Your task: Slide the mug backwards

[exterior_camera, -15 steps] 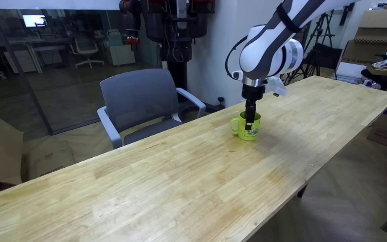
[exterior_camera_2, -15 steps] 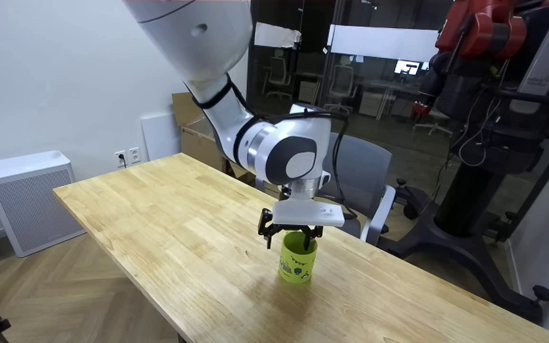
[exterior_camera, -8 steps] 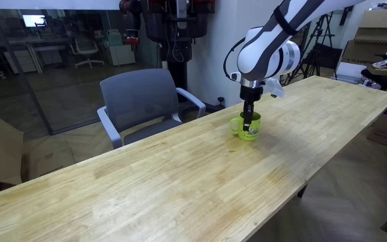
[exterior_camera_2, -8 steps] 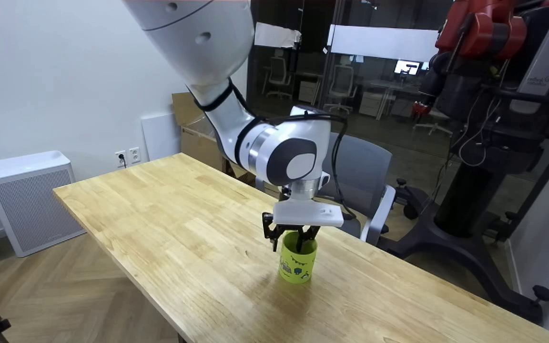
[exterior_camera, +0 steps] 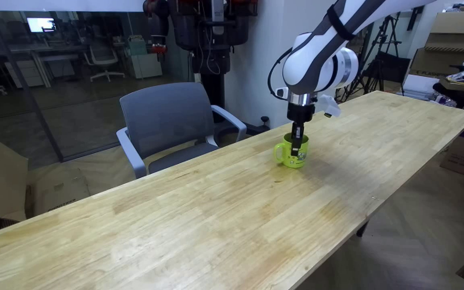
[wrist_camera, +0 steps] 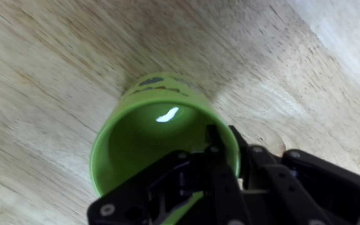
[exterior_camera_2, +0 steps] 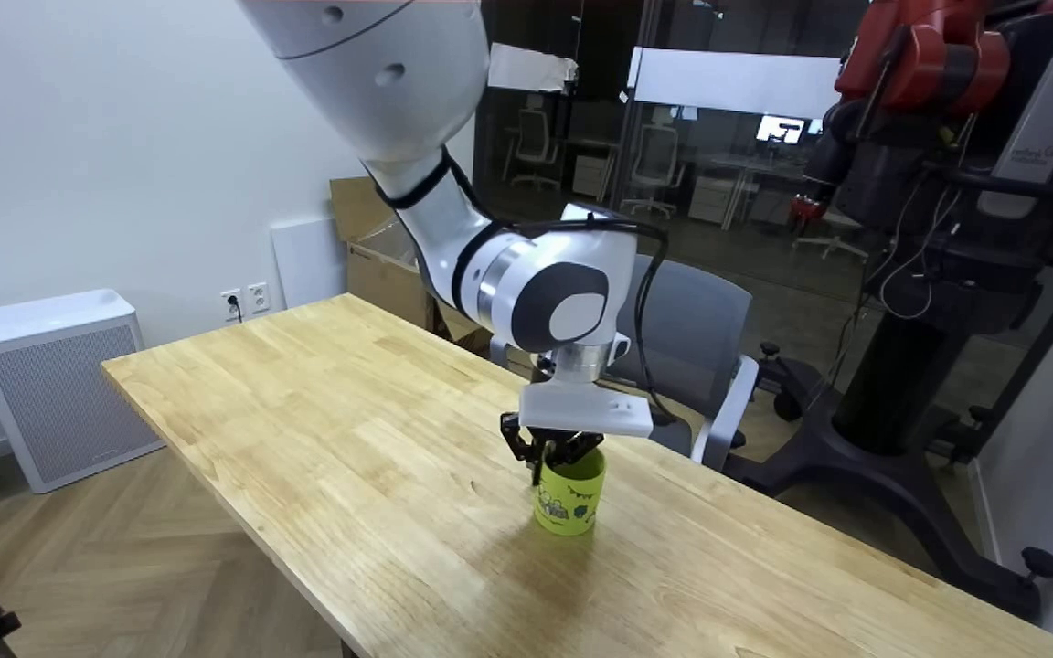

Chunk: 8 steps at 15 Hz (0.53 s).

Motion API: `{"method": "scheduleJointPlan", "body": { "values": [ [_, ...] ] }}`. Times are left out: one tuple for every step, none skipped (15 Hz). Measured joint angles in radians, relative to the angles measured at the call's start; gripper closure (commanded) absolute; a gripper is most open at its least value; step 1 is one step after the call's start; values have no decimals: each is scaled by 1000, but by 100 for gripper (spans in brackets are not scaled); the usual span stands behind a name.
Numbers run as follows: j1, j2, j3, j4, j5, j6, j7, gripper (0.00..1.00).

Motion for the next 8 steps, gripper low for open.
{"method": "scheduleJointPlan", "body": {
  "values": [
    [-1, 1, 2, 4, 4, -8, 0, 97],
    [-2, 2, 2, 7, 8, -12, 0, 97],
    [-3, 2, 2, 9, 13, -15, 0, 97],
    [-3, 3, 2, 11, 17, -17, 0, 97],
    [-4, 3, 2, 13, 19, -19, 0, 97],
    [-4, 4, 2, 13, 20, -20, 0, 97],
    [-3, 4, 2, 13, 20, -20, 0, 97],
    [-3, 3, 3, 13, 20, -21, 0, 97]
  ]
}}
